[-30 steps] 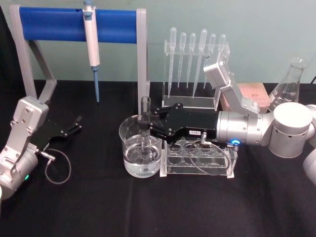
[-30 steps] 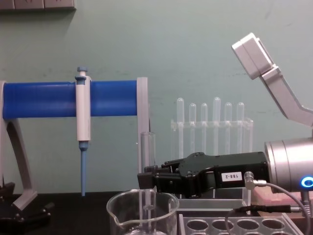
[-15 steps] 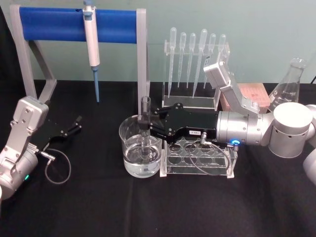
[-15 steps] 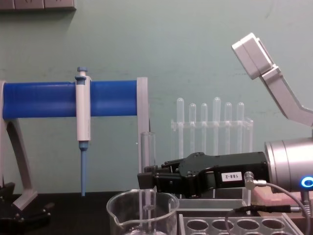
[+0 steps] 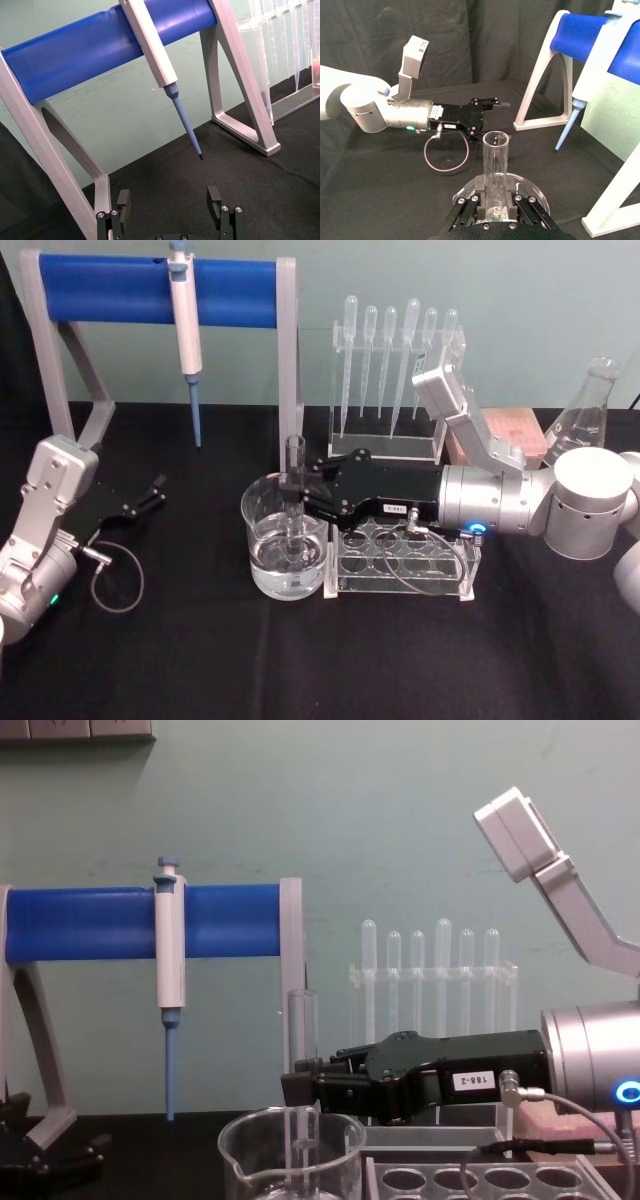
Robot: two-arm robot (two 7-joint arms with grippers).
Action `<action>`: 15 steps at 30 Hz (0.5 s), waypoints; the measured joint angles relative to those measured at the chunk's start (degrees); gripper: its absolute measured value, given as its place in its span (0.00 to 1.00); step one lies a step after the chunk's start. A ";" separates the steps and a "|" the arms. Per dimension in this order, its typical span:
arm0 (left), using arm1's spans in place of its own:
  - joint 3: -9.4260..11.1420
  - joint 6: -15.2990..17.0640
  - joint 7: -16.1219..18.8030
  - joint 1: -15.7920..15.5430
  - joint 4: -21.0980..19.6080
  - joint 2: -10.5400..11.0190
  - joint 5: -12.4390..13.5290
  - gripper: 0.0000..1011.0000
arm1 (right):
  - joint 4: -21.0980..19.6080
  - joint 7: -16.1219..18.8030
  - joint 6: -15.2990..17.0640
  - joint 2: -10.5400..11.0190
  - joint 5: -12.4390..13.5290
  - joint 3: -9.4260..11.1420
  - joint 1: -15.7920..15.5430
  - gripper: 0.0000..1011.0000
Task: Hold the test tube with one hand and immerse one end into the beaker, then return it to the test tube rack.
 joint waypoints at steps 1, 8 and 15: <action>0.00 0.00 0.00 0.00 0.00 0.00 0.00 0.99 | 0.00 0.00 0.00 0.00 0.00 0.00 0.00 0.22; 0.00 0.00 0.00 0.00 0.00 0.00 0.01 0.99 | 0.00 0.00 0.00 0.00 0.00 0.00 0.00 0.22; 0.00 0.00 0.00 0.00 0.00 0.00 0.00 0.99 | 0.00 0.00 0.00 0.00 0.00 0.00 0.00 0.22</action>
